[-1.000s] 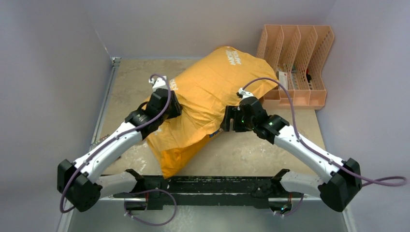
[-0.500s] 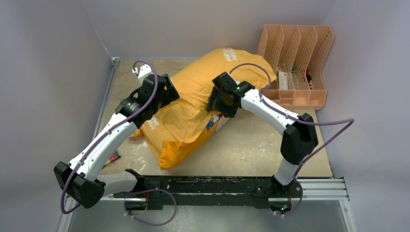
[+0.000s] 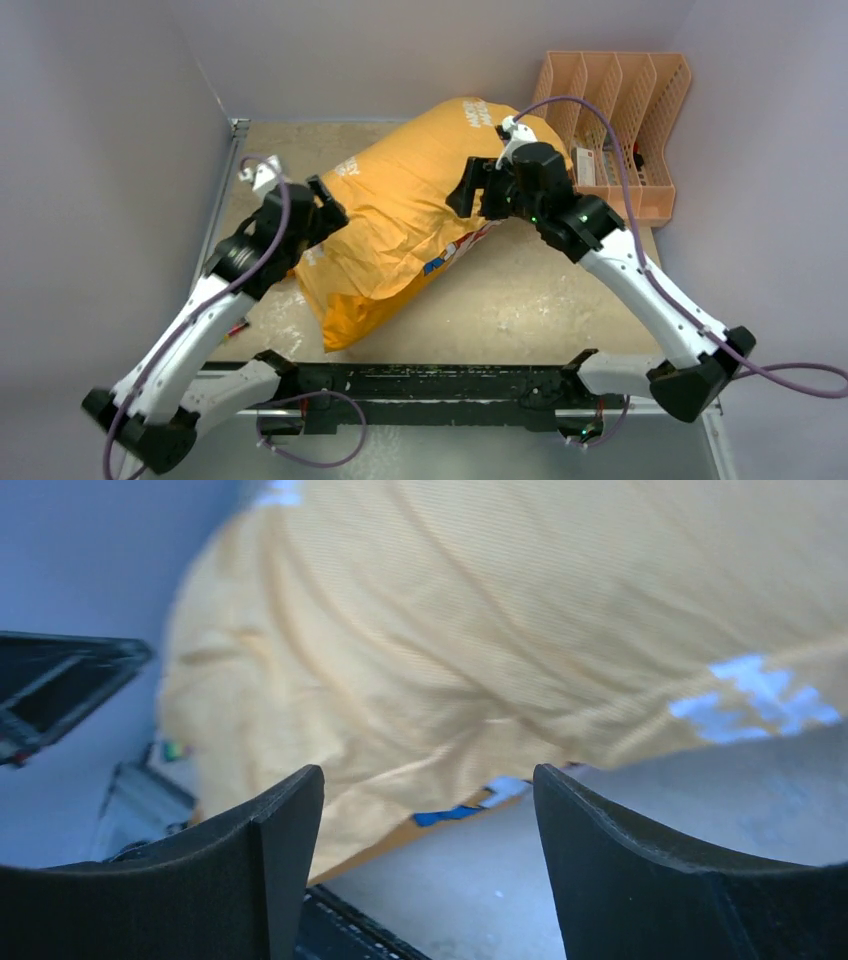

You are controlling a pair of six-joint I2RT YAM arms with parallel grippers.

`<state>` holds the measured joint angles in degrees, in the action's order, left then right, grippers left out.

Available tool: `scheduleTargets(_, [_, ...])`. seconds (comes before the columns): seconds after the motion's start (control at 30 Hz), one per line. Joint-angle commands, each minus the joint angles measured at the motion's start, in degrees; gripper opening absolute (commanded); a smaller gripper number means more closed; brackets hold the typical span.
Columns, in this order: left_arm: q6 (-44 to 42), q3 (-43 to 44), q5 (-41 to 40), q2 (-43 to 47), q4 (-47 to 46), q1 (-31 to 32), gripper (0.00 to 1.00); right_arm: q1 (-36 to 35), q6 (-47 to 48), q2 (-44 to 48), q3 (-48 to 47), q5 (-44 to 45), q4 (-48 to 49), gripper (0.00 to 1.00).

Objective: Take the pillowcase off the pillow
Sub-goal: Remove the pillow from the pillowcase.

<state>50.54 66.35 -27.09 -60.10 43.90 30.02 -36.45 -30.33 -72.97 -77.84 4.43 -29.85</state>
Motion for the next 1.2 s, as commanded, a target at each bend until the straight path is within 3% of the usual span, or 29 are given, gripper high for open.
scheduleTargets(0.0, [6.6,-6.25,0.96,14.05,2.14,-0.14,0.84,-6.81,6.01,-2.21,-2.94,-14.83,8.64,0.78])
scheduleTargets(0.07, [7.21,-7.08,2.54,16.94,4.46,-0.14,0.84,-13.85,5.88,-7.17,-6.16,-12.83,8.46,0.77])
scheduleTargets(0.2, [9.72,-4.23,-2.03,19.72,14.82,-0.14,0.84,-23.38,3.86,-14.31,-5.76,-3.42,13.29,0.78])
scheduleTargets(0.37, [10.11,-4.02,-5.87,24.83,17.68,-0.14,0.84,-27.97,12.34,-25.99,-8.75,7.81,7.29,0.77])
scheduleTargets(0.4, [9.67,-4.25,-5.37,24.96,17.44,-0.14,0.84,-28.13,10.82,-27.3,-8.25,13.41,5.79,0.75])
scheduleTargets(0.53, [7.87,-6.08,-0.77,21.7,15.58,-0.14,0.84,-27.33,6.16,-26.56,-7.03,24.47,0.44,0.45])
scheduleTargets(0.67, [7.02,-12.48,7.18,20.79,9.89,-0.14,0.81,-25.13,7.47,-20.72,-1.01,16.83,9.42,0.25])
scheduleTargets(0.8, [8.33,-19.17,14.48,22.89,2.68,-0.14,0.79,-20.81,-0.23,-18.66,2.3,7.34,11.34,0.12])
scheduleTargets(0.93, [8.48,-24.11,19.64,22.15,-3.2,-0.14,0.79,-16.75,-4.85,-18.44,7.13,-4.01,17.89,0.05])
scheduleTargets(1.03, [7.95,-25.63,21.24,18.5,-6.69,-0.14,0.78,-16.64,-2.45,-19.26,6.08,-10.38,18.96,0.11])
scheduleTargets(1.17, [5.32,-25.81,22.47,13.69,-8.72,-0.14,0.22,-16.59,1.8,-19.71,1.75,-13.27,15.17,0.3])
